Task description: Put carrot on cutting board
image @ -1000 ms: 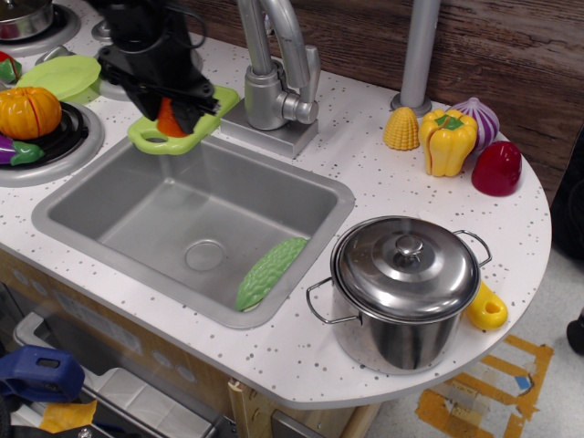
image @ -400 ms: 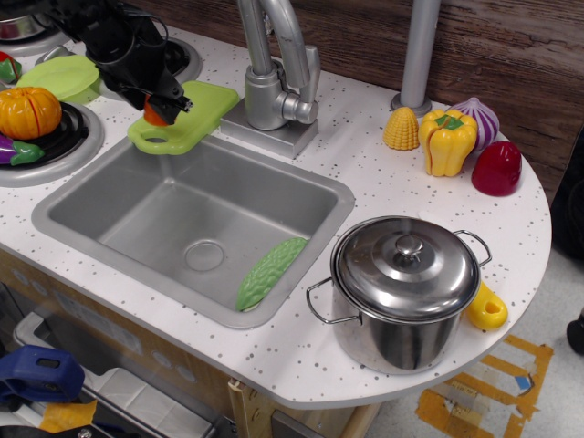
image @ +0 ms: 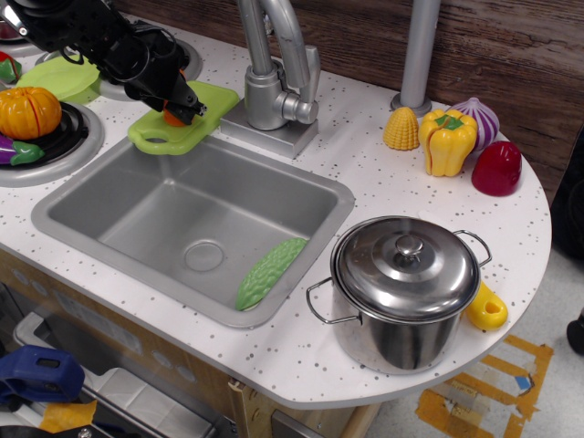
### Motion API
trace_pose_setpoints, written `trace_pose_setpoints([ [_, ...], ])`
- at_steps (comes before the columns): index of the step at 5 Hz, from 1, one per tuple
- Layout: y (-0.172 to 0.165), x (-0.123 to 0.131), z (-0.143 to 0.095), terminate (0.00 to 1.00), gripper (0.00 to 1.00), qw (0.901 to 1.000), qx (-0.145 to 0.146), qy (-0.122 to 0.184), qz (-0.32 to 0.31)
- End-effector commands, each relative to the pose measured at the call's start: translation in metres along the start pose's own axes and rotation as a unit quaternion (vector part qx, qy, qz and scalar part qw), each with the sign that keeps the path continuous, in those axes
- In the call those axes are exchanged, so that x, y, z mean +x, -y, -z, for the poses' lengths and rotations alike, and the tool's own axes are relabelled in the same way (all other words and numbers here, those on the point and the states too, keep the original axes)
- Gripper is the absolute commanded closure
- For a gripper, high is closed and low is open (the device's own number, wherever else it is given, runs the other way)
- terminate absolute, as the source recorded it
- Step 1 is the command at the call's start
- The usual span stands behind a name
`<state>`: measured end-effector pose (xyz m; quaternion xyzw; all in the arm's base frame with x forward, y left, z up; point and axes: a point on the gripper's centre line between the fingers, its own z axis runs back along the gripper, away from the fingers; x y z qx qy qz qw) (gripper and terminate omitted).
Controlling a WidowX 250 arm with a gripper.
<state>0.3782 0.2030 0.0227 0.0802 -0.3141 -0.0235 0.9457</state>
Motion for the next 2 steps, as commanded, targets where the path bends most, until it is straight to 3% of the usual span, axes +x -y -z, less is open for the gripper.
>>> trace_pose_setpoints([
  [1,-0.0129,0.009,-0.0055,0.0,0.0,0.9996,0.009,0.02,0.018],
  [2,-0.0129,0.009,-0.0055,1.0,0.0,0.9996,0.009,0.02,0.018],
])
